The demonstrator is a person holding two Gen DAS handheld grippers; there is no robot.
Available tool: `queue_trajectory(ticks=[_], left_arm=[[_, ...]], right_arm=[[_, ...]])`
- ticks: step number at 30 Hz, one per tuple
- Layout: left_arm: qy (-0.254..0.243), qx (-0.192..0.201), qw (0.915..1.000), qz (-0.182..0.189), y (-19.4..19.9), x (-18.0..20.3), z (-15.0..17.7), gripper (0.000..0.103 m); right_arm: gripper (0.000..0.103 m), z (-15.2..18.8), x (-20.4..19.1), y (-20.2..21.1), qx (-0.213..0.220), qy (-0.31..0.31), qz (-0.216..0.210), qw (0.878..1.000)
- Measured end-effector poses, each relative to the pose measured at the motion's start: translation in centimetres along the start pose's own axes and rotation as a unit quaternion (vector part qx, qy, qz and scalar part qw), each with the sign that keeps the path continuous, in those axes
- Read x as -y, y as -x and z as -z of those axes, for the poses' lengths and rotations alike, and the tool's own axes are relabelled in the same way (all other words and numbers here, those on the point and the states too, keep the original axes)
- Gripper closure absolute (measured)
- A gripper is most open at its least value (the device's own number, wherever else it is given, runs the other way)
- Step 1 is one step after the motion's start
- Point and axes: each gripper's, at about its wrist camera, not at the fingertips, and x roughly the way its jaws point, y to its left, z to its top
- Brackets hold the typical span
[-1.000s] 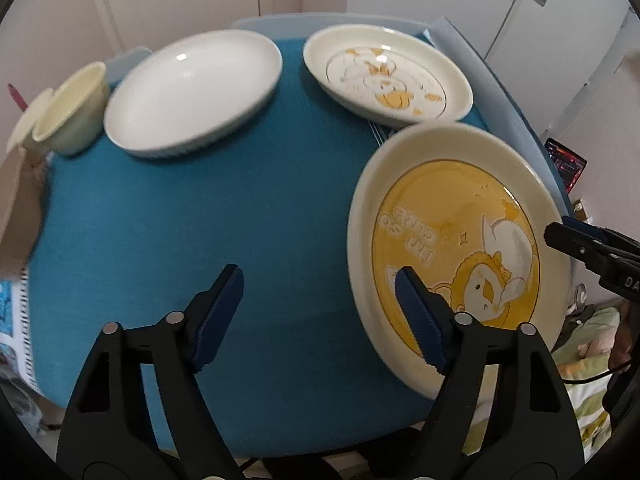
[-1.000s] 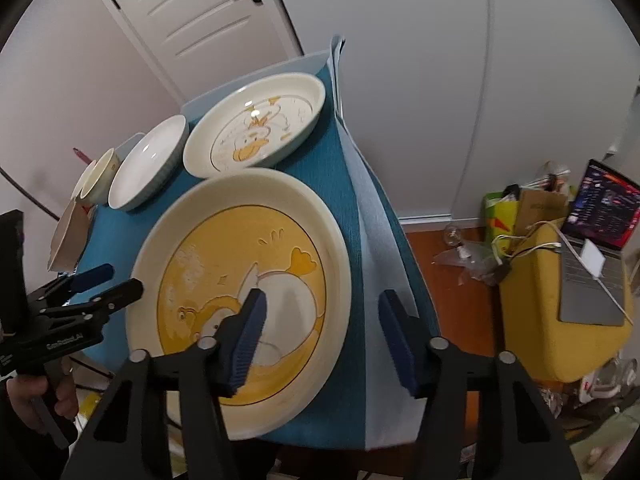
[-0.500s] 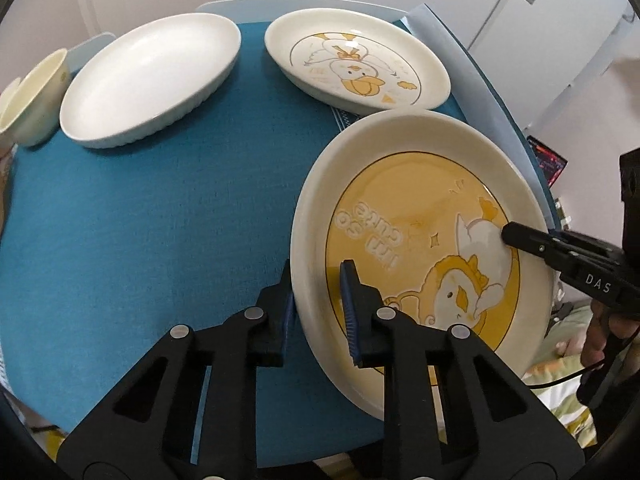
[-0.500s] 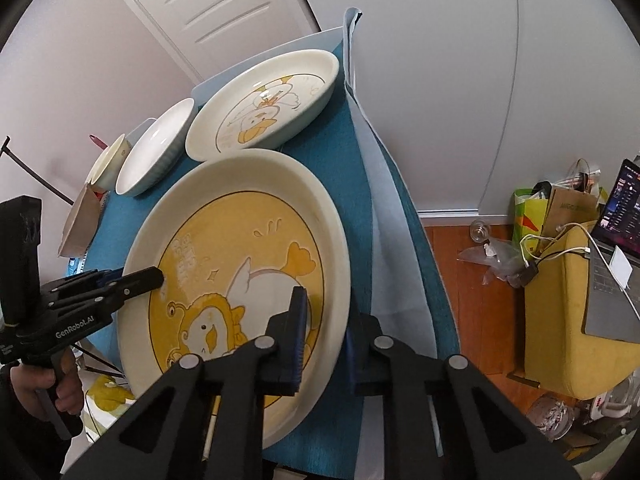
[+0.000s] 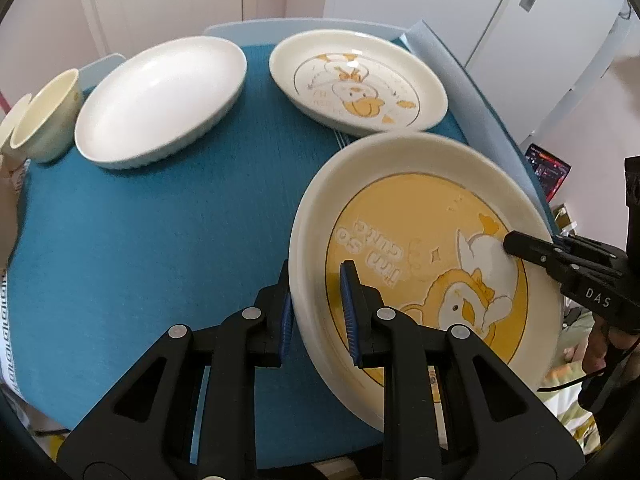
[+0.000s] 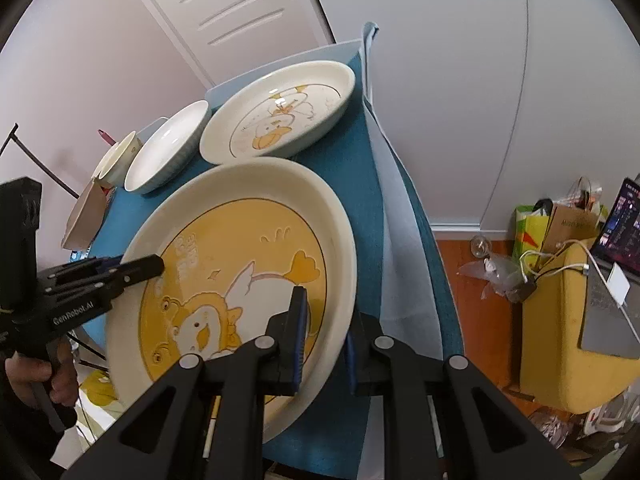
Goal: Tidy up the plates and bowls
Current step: 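Lift the yellow duck plate with both grippers and carry it beside the beige basin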
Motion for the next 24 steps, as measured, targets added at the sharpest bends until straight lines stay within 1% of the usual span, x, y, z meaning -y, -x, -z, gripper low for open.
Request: queue_trajectory(ticks=[7, 12, 18, 19, 24], left_arm=[[0.006, 0.025, 0.9997, 0.007, 2.5, -1.1, 0.3, 0.085], [0.016, 0.043, 0.9989, 0.006, 5.5, -3.3, -0.1, 0.085], [0.033, 0.069, 0.9969, -0.017, 9.5, -8.3, 0.1, 0.085], [0.036, 0.071, 0.9965, -0.022, 10.4, -9.5, 0.7, 0.085], [0.055, 0.068, 0.9952, -0.044, 12.5, -15.3, 2.3, 0.085]], right_arm=[[0.088, -0.5, -1.8, 1.5, 0.025, 0.02, 0.011, 0.999], [0.088, -1.7, -4.9, 3.2, 0.044, 0.042, 0.017, 0.998], [0.088, -3.0, -10.5, 3.3, 0.052, 0.071, 0.0, 0.996], [0.088, -3.2, -11.5, 3.0, 0.052, 0.074, -0.005, 0.996], [0.088, -3.4, -17.0, 0.8, 0.045, 0.093, -0.025, 0.994]])
